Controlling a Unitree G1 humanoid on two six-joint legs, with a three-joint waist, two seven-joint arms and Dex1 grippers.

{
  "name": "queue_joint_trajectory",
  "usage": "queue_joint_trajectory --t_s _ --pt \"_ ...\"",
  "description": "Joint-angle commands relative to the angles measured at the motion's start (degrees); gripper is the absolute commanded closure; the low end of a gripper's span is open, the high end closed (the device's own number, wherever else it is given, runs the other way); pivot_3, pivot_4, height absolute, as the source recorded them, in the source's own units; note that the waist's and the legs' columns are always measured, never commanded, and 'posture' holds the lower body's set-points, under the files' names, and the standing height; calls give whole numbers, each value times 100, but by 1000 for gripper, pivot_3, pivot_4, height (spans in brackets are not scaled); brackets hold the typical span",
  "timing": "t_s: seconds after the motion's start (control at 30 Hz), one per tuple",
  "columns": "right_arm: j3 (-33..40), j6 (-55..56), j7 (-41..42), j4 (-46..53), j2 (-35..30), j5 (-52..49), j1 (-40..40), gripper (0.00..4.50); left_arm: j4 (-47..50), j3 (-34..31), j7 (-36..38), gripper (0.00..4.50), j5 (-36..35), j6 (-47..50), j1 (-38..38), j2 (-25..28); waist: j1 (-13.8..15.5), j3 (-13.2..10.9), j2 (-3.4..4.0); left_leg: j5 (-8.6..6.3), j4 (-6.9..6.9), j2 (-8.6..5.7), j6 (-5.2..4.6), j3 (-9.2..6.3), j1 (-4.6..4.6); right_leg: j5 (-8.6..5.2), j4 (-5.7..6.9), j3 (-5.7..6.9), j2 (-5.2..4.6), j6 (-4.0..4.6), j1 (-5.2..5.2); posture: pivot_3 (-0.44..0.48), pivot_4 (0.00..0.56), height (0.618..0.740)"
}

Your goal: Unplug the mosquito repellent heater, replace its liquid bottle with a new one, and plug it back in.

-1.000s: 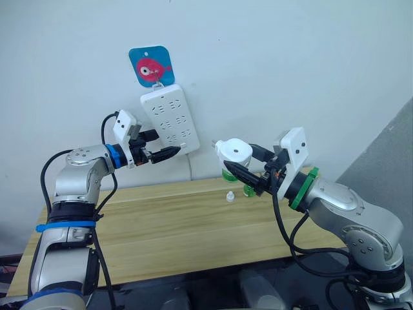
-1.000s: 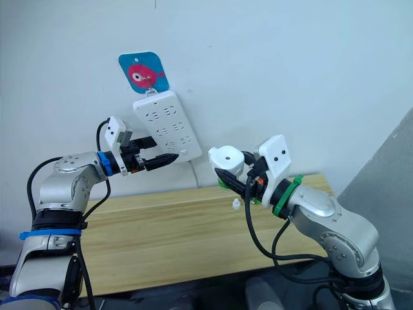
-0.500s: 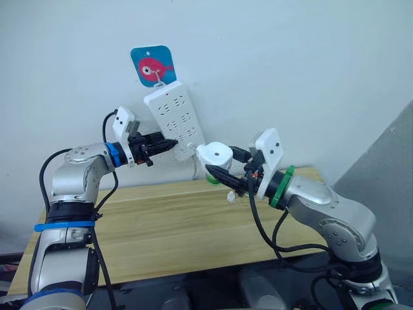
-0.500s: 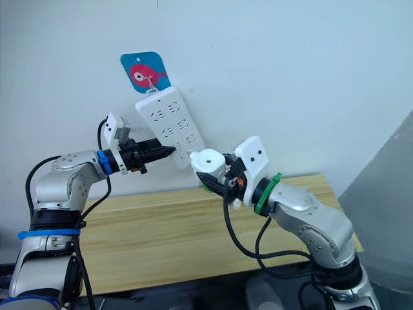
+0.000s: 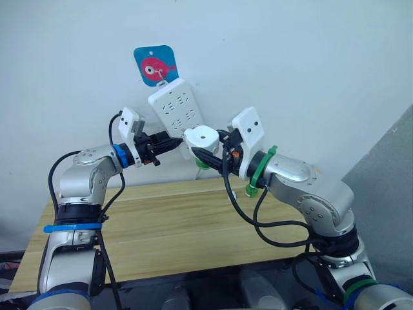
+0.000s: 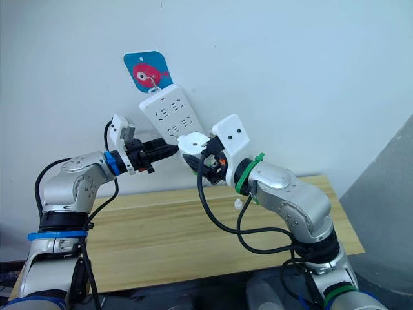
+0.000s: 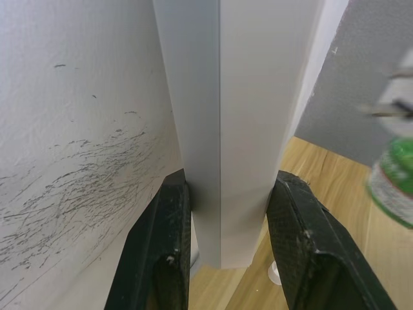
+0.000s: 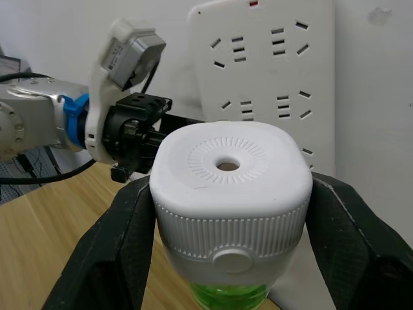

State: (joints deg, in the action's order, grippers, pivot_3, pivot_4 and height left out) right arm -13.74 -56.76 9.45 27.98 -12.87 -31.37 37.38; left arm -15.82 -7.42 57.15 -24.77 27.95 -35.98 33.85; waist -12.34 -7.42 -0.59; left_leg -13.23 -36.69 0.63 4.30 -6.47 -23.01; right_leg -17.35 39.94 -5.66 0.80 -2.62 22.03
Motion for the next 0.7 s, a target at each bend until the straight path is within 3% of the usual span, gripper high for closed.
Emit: queue_joint_trajectory --t_s 0.03,0.7 --pt "99 -136 -96 -119 75 204 249 1521 343 -65 21 3232 -133 -36 -17 -6 -10 0 0 0 0 0 0 0 1 0 0 0 0 0 0 -227 75 740" --pt "32 -230 -46 -689 422 878 660 1521 282 -58 86 3232 -107 -124 9 13 -27 0 0 0 1 0 0 -1 0 1 3 1 -1 2 1 -223 75 740"
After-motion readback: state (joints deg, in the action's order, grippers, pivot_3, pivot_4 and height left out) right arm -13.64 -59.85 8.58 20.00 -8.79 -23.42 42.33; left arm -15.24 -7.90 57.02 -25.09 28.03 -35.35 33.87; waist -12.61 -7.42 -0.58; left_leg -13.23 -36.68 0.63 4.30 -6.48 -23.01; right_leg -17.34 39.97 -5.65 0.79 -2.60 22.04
